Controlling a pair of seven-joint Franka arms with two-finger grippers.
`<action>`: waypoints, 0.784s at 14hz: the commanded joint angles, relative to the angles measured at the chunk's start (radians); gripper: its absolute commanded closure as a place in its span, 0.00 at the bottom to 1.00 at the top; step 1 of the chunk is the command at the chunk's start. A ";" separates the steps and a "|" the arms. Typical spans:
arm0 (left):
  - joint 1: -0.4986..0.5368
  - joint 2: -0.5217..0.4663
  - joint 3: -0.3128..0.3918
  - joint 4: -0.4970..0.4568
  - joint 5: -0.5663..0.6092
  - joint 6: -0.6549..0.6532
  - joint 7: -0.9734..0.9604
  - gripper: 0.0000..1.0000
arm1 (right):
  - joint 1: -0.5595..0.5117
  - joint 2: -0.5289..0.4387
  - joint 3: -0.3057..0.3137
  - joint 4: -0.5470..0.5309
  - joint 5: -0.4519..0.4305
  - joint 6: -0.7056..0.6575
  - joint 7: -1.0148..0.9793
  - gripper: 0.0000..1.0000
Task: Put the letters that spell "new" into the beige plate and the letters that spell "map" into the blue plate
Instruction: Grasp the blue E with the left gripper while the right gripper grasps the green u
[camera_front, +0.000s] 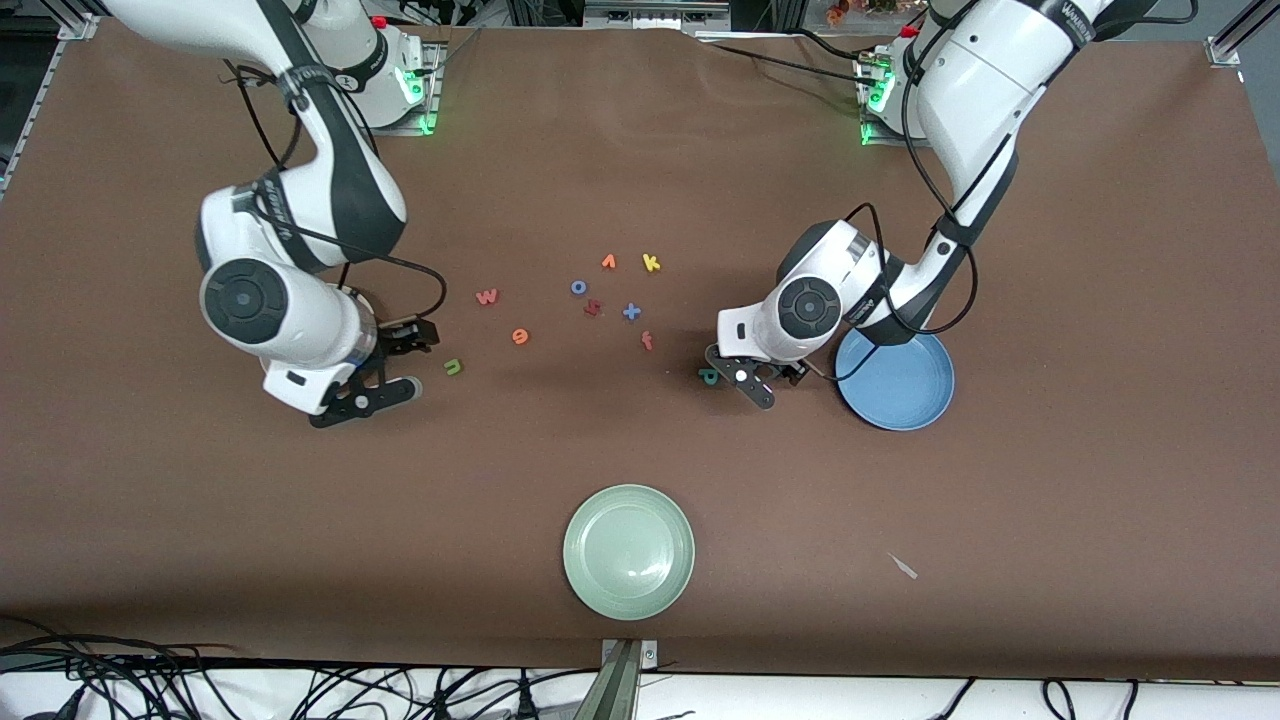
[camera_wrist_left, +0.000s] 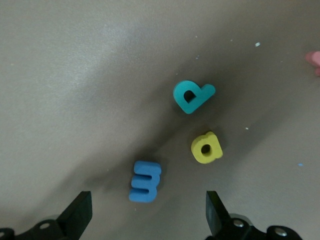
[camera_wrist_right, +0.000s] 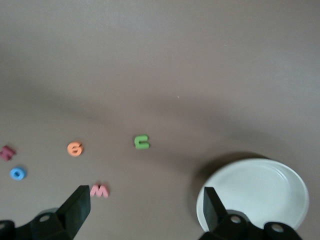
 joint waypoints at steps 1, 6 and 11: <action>0.004 0.002 -0.002 -0.010 0.053 0.025 0.012 0.00 | 0.002 -0.095 -0.005 -0.259 -0.016 0.253 -0.005 0.00; 0.000 0.011 -0.001 -0.010 0.055 0.027 0.009 0.06 | 0.010 -0.048 -0.005 -0.456 -0.028 0.631 -0.009 0.00; -0.012 0.014 -0.002 -0.009 0.127 0.027 0.004 0.43 | 0.019 0.026 -0.009 -0.486 -0.089 0.768 -0.020 0.00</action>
